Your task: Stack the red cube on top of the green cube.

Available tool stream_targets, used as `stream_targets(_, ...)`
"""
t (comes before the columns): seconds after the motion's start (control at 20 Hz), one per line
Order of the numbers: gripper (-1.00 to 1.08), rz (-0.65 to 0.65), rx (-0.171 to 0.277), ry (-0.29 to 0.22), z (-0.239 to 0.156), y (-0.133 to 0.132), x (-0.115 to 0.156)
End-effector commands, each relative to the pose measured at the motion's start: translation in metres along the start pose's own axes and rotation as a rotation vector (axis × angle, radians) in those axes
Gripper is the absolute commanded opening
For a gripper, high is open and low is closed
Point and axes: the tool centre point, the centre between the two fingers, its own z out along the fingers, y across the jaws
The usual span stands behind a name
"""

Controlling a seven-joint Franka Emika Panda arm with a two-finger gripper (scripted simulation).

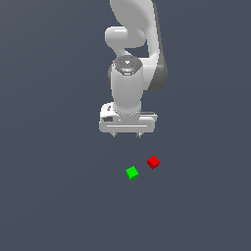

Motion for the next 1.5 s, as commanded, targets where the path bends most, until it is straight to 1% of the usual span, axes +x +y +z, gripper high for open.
stream_targets(0.0,1.00,0.000,0.000,0.000,0.000,0.000,0.000)
stream_targets(0.3,1.00,-0.036,0.001,-0.002,0.006,-0.006,0.005)
stream_targets(0.55,1.00,-0.123,0.003,-0.007,0.021,-0.021,0.015)
stream_targets(0.75,1.00,-0.234,0.006,-0.013,0.040,-0.042,0.027)
stream_targets(1.1,1.00,-0.469,0.009,-0.027,0.080,-0.090,0.042)
stream_targets(1.3,1.00,-0.566,0.009,-0.032,0.096,-0.111,0.045)
stream_targets(1.45,1.00,-0.616,0.009,-0.035,0.104,-0.122,0.045)
